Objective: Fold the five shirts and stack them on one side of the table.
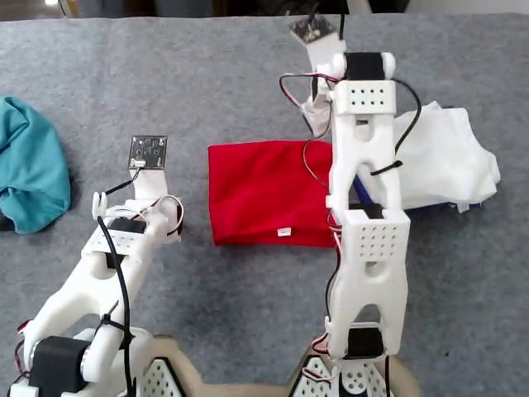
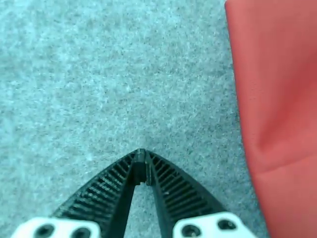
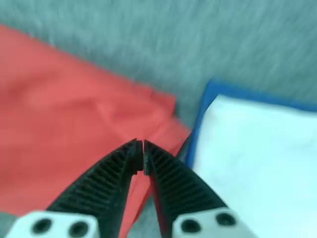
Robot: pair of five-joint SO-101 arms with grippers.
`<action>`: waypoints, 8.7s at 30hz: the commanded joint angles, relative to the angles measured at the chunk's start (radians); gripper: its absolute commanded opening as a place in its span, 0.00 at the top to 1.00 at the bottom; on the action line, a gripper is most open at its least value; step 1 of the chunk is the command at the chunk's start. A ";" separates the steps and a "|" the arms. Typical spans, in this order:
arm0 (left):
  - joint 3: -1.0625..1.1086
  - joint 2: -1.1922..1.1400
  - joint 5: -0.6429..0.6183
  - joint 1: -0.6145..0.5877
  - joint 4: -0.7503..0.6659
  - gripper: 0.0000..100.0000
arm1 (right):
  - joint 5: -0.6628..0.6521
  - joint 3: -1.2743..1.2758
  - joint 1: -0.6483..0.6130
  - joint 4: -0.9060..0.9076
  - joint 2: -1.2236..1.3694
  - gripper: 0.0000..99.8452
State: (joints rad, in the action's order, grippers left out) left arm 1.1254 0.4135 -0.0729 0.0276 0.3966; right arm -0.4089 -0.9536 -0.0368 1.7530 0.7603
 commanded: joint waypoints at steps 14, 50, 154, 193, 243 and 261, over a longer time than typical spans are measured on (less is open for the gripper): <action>-0.010 0.023 -0.006 -0.008 -0.014 0.97 | -0.017 0.639 0.031 -0.638 -0.179 0.99; -0.096 0.034 0.000 -0.001 0.023 0.97 | -0.089 0.885 -0.029 -0.169 -0.728 0.99; -0.140 -0.115 0.101 0.002 0.009 0.97 | 0.933 1.646 -0.135 -0.816 -0.835 0.66; -0.140 -0.115 0.101 0.002 0.009 0.97 | 0.770 1.511 -0.058 -0.796 -1.015 0.98; -0.139 -0.115 0.101 0.002 0.011 0.97 | 0.051 0.849 0.663 -0.614 -0.708 0.54; -0.136 -0.115 0.101 0.007 0.012 0.97 | 0.212 0.664 0.697 -0.537 -0.392 0.97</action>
State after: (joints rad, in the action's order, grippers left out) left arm 0.9950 0.2892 0.0269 0.0384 0.4212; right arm -0.2294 -0.2447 0.6429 1.2436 0.3230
